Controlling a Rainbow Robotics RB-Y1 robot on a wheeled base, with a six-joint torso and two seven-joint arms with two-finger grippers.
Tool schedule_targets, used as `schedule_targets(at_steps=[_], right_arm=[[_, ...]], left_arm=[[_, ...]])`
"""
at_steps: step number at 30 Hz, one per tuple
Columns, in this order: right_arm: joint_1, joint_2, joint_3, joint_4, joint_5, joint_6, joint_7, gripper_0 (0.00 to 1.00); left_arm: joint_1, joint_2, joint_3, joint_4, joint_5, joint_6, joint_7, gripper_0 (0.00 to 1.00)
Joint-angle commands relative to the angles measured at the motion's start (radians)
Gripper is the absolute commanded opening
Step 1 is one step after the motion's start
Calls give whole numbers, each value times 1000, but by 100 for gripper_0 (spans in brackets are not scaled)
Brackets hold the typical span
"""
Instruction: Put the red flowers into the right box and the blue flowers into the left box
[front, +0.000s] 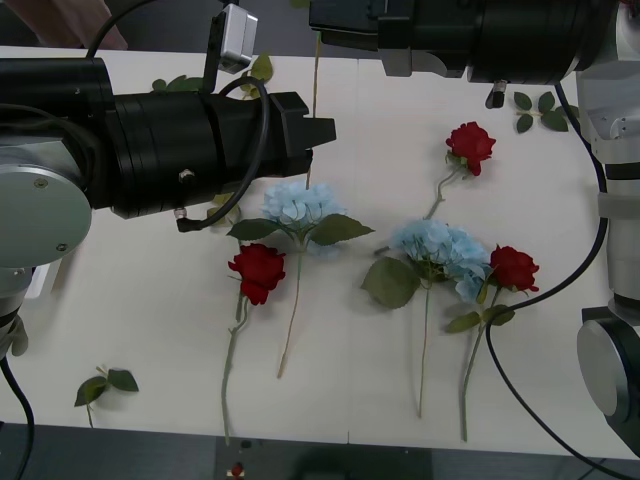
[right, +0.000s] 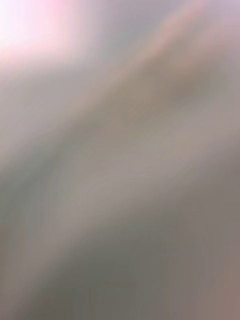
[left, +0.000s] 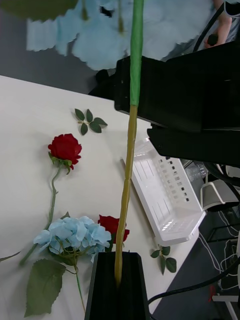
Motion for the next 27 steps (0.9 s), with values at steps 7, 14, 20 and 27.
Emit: schedule_targets(at_steps=[7, 14, 20, 27], right_arm=[[-30, 3, -8, -15, -7, -4, -20, 100], [-30, 3, -8, -15, -7, -4, -20, 100], [-30, 3, -8, -15, -7, -4, -20, 100], [-30, 3, -8, -15, -7, -4, -20, 100]], left_arm=[[-33, 38, 20, -11, 0, -9, 23, 0], [-29, 176, 149, -12, 39, 45, 25, 0], [0, 296, 342, 17, 126, 214, 14, 0], [146, 394, 587, 84, 224, 335, -87, 0]])
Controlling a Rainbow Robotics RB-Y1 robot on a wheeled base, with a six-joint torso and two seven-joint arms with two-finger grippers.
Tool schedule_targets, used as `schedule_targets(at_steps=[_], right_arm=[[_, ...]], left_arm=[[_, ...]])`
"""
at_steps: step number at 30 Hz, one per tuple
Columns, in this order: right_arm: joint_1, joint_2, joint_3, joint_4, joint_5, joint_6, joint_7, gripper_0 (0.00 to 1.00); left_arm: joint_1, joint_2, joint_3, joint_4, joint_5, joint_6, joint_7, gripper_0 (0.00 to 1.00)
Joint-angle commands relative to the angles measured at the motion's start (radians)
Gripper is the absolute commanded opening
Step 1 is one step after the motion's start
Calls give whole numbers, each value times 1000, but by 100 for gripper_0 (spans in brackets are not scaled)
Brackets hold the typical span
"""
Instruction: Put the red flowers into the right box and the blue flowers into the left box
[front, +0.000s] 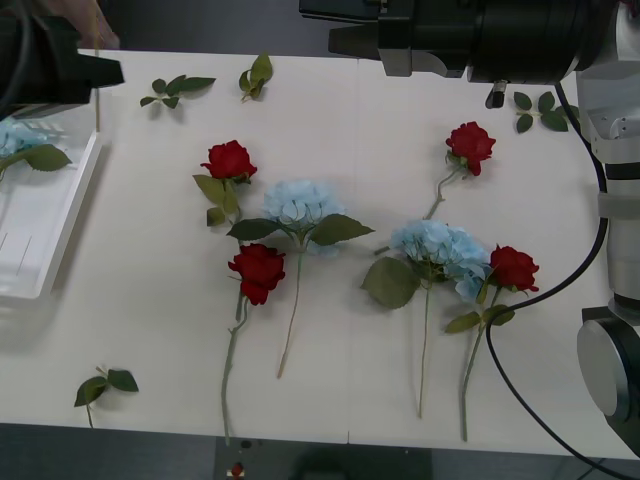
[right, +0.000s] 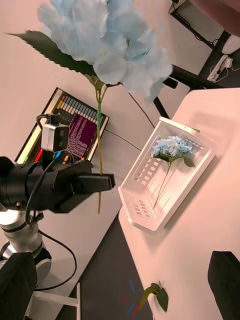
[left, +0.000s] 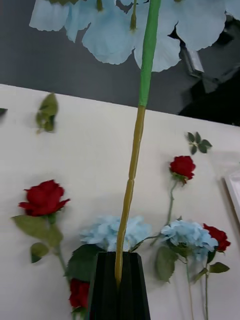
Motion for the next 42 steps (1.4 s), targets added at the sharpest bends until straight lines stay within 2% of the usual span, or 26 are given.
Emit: schedule_targets(at_steps=[1, 3, 6, 7, 8, 16, 23, 30, 36, 41, 42], right_arm=[[-30, 3, -8, -16, -7, -4, -20, 100], [-30, 3, -8, -16, -7, -4, -20, 100], [-18, -15, -15, -12, -3, -1, -18, 100], [-9, -38, -20, -16, 23, 4, -20, 100], [-13, -55, -26, -23, 26, 4, -25, 100], [-2, -143, -26, -58, 160, 107, -153, 100], [37, -192, -26, -114, 264, 208, -368, 100], [120, -228, -26, -232, 396, 298, -566, 100], [183, -259, -26, -324, 474, 389, -673, 100], [249, -285, -26, -381, 510, 452, -742, 100], [265, -291, -26, -388, 517, 467, -744, 100]], left_arm=[[115, 70, 155, 54, 64, 72, -123, 0], [171, 83, 232, 105, 93, 98, -198, 0], [185, 84, 252, 120, 100, 104, -216, 0], [254, 86, 333, 204, 136, 108, -316, 0], [277, 86, 353, 243, 144, 108, -361, 0], [375, 103, 420, 457, 72, 81, -580, 0], [400, 129, 396, 565, 4, 42, -617, 0], [432, 132, 324, 588, -100, -36, -617, 0], [457, 132, 278, 620, -104, -102, -623, 1], [491, 132, 255, 621, -103, -172, -629, 11], [497, 132, 252, 621, -104, -183, -631, 16]])
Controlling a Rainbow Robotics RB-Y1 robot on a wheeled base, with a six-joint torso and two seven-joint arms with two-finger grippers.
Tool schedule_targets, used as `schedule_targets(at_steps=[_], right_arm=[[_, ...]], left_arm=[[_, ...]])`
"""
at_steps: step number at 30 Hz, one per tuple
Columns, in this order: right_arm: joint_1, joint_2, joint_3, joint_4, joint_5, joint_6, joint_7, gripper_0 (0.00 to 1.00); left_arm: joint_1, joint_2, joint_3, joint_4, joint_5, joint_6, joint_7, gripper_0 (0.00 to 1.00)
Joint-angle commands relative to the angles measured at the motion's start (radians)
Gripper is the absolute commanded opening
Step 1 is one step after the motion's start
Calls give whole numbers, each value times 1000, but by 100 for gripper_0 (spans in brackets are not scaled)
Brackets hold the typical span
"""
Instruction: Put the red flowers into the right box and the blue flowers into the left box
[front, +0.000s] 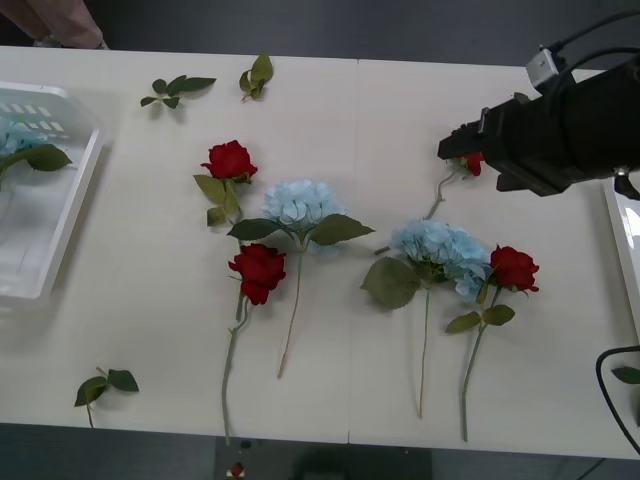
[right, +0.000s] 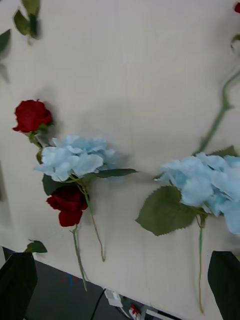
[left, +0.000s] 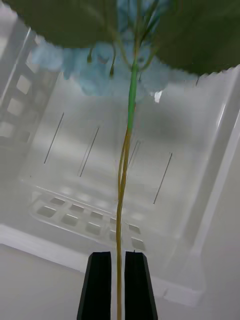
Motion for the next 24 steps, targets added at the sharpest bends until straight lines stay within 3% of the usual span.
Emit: schedule_targets(at_steps=[1, 4, 5, 6, 7, 11, 17, 24], right_arm=[[39, -38, -8, -52, 21, 40, -49, 100], [68, -49, -8, -60, 36, 66, -44, 100], [83, -52, -8, -63, 42, 77, -38, 100], [83, -52, -8, -63, 42, 77, -38, 100], [103, -58, -6, -69, 51, 94, -33, 100], [131, -72, 23, -89, 93, 146, -18, 100], [172, -98, 100, -106, 177, 167, 28, 100], [252, -96, 104, -110, 255, 160, 218, 100]], left_arm=[[33, 37, 4, -7, 2, -46, -45, 24], [36, 37, 3, -7, 8, -50, -47, 41], [36, 37, 4, -7, 16, -50, -48, 52], [36, 37, 4, -7, 16, -50, -48, 52], [36, 37, 7, -7, 41, -57, -48, 69], [36, 38, 27, -9, 116, -60, -50, 100], [18, 81, 60, -27, 229, -3, -47, 100], [-21, 127, 30, -38, 337, 11, -10, 100]])
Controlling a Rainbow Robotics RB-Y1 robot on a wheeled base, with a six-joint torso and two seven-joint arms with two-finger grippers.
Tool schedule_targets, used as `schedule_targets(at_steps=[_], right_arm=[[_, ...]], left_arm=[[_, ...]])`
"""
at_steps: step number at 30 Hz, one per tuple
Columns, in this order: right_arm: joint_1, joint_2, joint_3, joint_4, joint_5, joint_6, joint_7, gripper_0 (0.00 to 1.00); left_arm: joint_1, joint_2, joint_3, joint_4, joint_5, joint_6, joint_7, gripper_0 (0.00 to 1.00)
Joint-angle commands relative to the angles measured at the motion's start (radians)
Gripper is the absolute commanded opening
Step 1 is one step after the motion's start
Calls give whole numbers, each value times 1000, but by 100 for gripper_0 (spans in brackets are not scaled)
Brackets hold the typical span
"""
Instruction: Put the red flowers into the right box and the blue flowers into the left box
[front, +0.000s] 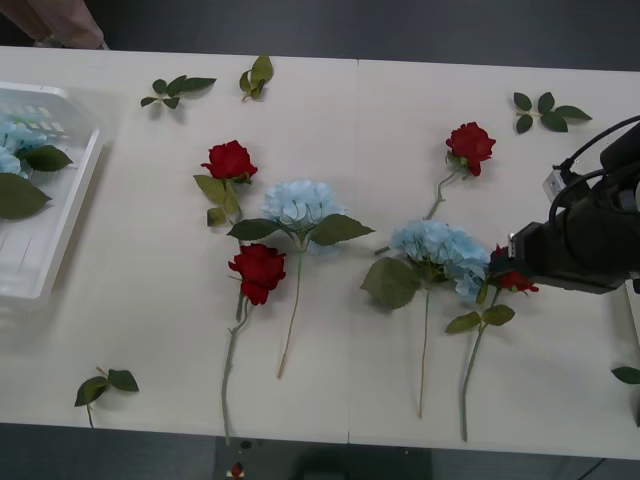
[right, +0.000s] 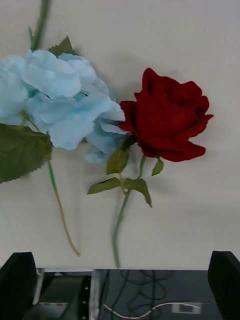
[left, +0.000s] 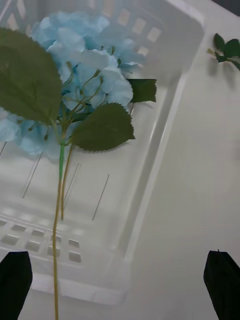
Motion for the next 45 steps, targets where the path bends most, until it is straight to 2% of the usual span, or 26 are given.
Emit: schedule_targets(at_steps=[1, 5, 13, 21, 34, 45], right_arm=[[47, -9, -24, -32, 37, -9, 131, 100], [72, 3, -4, -32, 73, -12, 154, 100], [115, 36, 85, -31, 185, -66, 165, 100], [185, 92, 101, -26, 269, -126, 176, 100], [190, 158, 216, 124, 436, -293, 188, 100], [190, 200, 266, 216, 502, -405, 188, 100]], left_arm=[[-61, 59, -26, -26, 42, 2, 0, 100], [-124, 60, -69, -26, 30, -1, 95, 100], [-262, 59, -180, -31, -116, -3, 262, 100], [-380, 59, -307, -29, -246, -3, 411, 100], [-547, 59, -516, -29, -407, -14, 615, 100], [-630, 39, -758, -29, -496, -225, 716, 100]])
